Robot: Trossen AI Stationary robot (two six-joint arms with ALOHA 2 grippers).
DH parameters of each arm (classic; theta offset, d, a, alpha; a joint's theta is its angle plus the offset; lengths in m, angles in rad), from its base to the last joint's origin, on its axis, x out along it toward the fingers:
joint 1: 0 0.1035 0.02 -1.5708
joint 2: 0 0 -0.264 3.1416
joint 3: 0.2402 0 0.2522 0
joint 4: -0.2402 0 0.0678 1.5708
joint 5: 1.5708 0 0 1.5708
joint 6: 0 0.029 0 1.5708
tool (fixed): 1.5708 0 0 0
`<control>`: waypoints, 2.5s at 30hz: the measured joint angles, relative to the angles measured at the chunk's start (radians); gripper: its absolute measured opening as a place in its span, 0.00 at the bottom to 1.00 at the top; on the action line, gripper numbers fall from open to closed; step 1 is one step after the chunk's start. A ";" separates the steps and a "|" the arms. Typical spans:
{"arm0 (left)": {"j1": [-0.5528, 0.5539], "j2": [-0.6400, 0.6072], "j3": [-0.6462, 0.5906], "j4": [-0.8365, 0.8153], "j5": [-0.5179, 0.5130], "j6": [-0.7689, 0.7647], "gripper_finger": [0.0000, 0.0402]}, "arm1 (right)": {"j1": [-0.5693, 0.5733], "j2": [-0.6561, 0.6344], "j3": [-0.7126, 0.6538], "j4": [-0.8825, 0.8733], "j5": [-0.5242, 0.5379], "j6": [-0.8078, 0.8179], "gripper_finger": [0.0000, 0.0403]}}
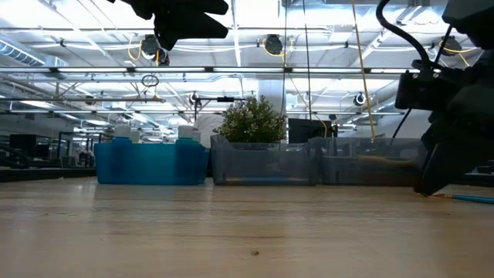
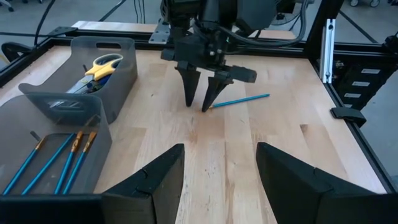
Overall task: Pick & Place Paint Supplies
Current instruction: Put the paint brush into the left black bin
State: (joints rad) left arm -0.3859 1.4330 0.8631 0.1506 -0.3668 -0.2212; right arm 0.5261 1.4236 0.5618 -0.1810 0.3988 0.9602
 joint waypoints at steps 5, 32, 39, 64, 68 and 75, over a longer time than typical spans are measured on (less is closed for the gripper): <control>0.000 0.000 0.000 0.000 0.000 0.000 0.52 | -0.002 0.047 0.002 0.021 0.017 -0.001 0.37; 0.000 0.000 0.000 -0.002 0.000 0.000 0.52 | -0.001 0.051 -0.001 0.032 0.028 -0.039 0.00; 0.000 0.000 0.000 -0.001 0.000 0.000 0.52 | -0.001 -0.006 0.019 0.053 0.067 -0.131 0.00; 0.001 0.000 0.000 0.001 -0.001 0.000 0.52 | 0.014 -0.090 0.281 -0.171 -0.076 -0.130 0.38; 0.006 0.000 0.000 0.000 -0.001 -0.011 0.52 | 0.026 -0.020 0.390 -0.270 -0.088 -0.119 0.34; 0.009 0.000 0.000 -0.005 0.000 -0.023 0.52 | -0.029 0.095 0.439 -0.613 -0.143 0.073 0.26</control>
State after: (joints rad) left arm -0.3771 1.4334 0.8631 0.1454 -0.3670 -0.2440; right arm 0.4969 1.5188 1.0004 -0.7941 0.2555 1.0331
